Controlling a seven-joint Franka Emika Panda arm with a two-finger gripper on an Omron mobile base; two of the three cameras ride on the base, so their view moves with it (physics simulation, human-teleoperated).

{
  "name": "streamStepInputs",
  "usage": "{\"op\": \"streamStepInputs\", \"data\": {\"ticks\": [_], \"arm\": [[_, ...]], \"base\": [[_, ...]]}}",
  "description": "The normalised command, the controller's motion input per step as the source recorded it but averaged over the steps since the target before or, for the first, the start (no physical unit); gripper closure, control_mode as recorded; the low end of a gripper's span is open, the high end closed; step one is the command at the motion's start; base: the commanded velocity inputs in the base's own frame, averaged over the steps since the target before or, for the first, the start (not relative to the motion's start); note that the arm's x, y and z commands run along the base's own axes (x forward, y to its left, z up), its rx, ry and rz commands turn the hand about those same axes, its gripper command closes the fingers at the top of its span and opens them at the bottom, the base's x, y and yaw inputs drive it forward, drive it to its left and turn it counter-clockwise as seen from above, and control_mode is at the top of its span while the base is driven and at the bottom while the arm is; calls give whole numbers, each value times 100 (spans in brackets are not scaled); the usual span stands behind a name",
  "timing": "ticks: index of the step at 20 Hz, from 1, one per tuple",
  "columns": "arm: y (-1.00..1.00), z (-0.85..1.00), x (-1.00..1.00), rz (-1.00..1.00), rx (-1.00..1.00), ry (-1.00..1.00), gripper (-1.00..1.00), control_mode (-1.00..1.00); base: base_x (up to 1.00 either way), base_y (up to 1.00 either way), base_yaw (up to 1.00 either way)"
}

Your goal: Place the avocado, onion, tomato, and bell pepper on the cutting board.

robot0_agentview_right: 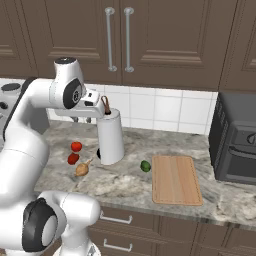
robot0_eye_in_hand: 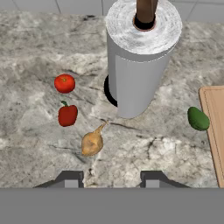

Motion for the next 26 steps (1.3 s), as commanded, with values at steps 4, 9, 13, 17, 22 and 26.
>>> {"op": "streamStepInputs", "data": {"ticks": [4, 9, 13, 17, 22, 26], "arm": [[3, -2, -8, 0, 0, -4, -100, -100], [17, -24, -36, -2, -5, -6, -100, -100], [27, -43, -34, -8, -7, 1, -100, -100], [18, -53, -27, -2, -2, 7, -100, -100], [21, -55, -6, 0, -2, 17, -100, -100], [29, -46, 0, 0, -1, 2, -100, -100]], "base": [[0, 0, 0], [0, 0, 0], [0, 0, 0], [0, 0, 0], [0, 0, 0], [0, 0, 0]]}}
